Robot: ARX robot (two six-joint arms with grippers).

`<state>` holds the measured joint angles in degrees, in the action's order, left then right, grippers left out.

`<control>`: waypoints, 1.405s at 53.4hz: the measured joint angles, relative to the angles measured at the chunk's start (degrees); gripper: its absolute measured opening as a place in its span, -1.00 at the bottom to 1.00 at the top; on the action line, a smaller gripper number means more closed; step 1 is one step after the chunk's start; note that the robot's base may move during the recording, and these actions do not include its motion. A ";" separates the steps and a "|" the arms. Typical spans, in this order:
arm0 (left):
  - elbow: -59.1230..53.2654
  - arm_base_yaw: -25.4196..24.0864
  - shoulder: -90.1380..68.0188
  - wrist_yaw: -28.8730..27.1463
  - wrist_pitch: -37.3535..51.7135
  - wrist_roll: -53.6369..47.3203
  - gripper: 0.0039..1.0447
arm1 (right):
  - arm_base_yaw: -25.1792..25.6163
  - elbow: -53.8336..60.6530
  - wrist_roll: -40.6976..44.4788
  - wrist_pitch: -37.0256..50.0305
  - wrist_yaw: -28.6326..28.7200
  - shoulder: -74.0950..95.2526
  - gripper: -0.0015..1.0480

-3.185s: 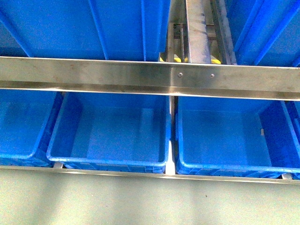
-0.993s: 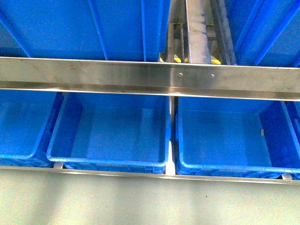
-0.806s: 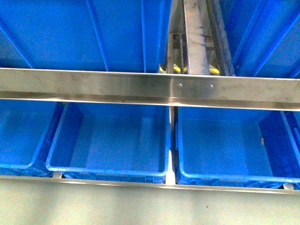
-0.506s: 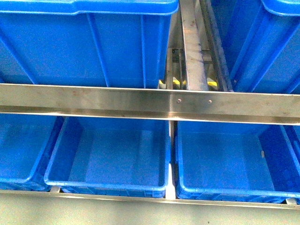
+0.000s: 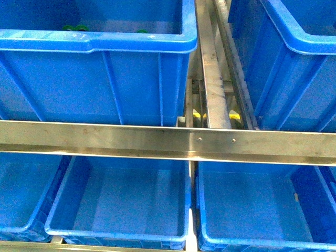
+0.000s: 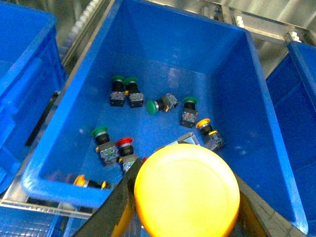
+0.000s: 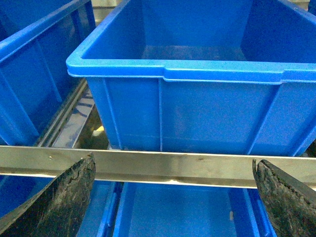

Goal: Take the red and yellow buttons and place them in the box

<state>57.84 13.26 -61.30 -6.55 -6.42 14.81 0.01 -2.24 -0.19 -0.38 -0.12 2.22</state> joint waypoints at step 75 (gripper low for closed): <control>-35.74 -4.68 29.68 5.86 -0.04 1.88 -0.38 | 0.00 0.00 0.00 0.00 0.11 0.11 0.86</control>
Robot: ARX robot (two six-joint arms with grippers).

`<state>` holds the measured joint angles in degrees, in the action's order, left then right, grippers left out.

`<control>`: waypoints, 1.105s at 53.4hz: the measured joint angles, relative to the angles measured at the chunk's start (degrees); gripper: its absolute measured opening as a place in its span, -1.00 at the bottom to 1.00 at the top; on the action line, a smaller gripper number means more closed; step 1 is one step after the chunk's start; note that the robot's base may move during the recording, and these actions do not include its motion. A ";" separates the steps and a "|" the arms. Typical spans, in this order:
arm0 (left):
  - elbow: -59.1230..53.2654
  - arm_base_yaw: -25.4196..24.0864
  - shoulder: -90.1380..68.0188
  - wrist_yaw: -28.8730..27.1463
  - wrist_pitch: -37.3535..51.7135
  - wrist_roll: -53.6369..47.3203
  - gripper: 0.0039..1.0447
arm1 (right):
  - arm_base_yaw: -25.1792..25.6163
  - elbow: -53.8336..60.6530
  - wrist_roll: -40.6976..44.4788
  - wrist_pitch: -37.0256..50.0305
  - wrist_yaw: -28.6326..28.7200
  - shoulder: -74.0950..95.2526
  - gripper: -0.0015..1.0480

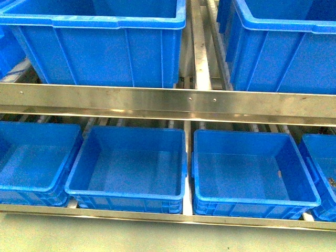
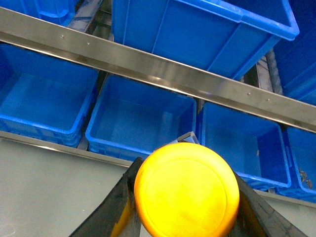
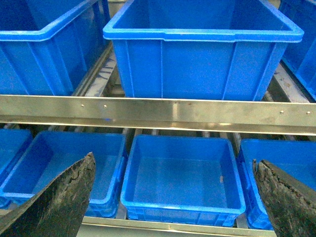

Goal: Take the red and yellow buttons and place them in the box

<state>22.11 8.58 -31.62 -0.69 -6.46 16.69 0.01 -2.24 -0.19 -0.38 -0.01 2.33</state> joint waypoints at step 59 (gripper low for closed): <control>49.96 19.67 -77.55 37.31 62.31 41.81 -0.38 | 0.00 0.00 0.00 0.00 0.00 -0.09 0.86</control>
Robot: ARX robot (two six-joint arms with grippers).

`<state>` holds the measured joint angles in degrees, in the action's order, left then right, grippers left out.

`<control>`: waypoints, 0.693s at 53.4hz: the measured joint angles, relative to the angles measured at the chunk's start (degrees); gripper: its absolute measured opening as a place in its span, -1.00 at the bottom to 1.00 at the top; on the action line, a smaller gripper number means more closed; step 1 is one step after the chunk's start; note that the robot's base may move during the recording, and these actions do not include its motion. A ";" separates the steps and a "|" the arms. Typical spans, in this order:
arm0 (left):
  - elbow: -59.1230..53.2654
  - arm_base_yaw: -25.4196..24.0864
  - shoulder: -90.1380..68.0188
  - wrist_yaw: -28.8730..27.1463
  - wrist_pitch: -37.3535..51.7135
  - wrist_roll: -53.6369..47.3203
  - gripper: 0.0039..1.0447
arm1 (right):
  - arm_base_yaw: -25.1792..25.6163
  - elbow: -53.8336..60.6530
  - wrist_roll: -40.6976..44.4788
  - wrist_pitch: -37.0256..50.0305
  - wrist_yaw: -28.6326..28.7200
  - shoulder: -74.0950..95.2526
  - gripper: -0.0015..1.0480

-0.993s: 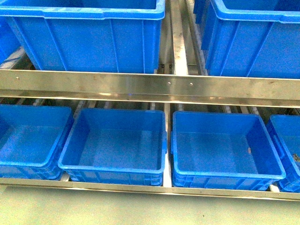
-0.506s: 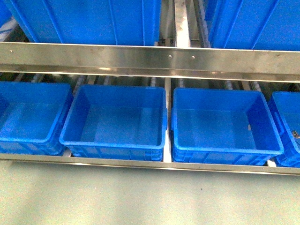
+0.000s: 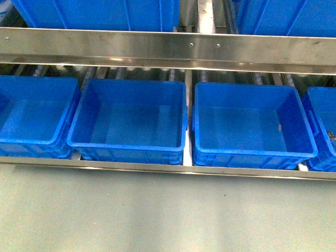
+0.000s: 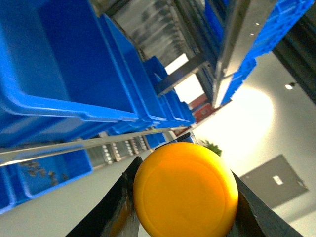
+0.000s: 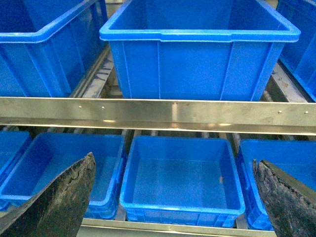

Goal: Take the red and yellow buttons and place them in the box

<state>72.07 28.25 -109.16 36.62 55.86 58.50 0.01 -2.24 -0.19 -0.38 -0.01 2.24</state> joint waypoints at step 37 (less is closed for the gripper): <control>1.40 5.73 1.46 2.56 -2.16 3.06 -0.38 | -0.81 -3.78 -2.23 14.88 -17.70 11.89 0.86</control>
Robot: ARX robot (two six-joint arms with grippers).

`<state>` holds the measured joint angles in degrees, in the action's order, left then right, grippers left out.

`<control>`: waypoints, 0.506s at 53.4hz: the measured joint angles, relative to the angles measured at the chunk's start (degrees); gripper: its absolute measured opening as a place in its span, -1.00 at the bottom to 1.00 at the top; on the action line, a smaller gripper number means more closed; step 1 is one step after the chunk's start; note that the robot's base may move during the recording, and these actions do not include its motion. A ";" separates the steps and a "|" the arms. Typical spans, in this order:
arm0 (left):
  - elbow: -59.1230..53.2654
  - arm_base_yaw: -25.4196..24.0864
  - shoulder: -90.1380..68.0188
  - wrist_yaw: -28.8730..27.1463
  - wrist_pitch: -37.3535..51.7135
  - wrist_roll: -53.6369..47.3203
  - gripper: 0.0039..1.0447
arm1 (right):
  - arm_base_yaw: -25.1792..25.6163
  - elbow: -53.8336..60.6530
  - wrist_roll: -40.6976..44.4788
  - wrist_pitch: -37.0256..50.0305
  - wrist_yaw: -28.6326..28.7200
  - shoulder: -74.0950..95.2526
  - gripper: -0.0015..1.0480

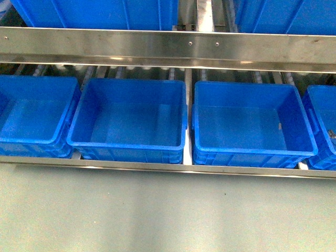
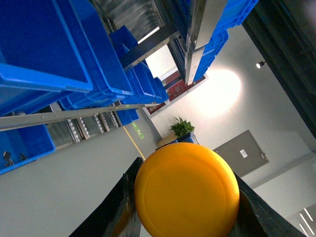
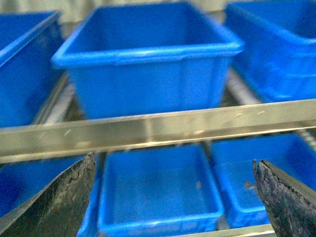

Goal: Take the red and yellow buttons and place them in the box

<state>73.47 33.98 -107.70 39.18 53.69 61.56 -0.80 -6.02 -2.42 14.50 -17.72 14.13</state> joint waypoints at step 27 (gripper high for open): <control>-1.99 -0.59 2.82 0.24 -2.38 -3.06 -0.38 | 24.39 -32.33 -68.06 5.49 20.96 36.24 0.86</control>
<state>71.48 33.39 -104.88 39.42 51.31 58.50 23.59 -38.35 -70.48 19.99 3.25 50.37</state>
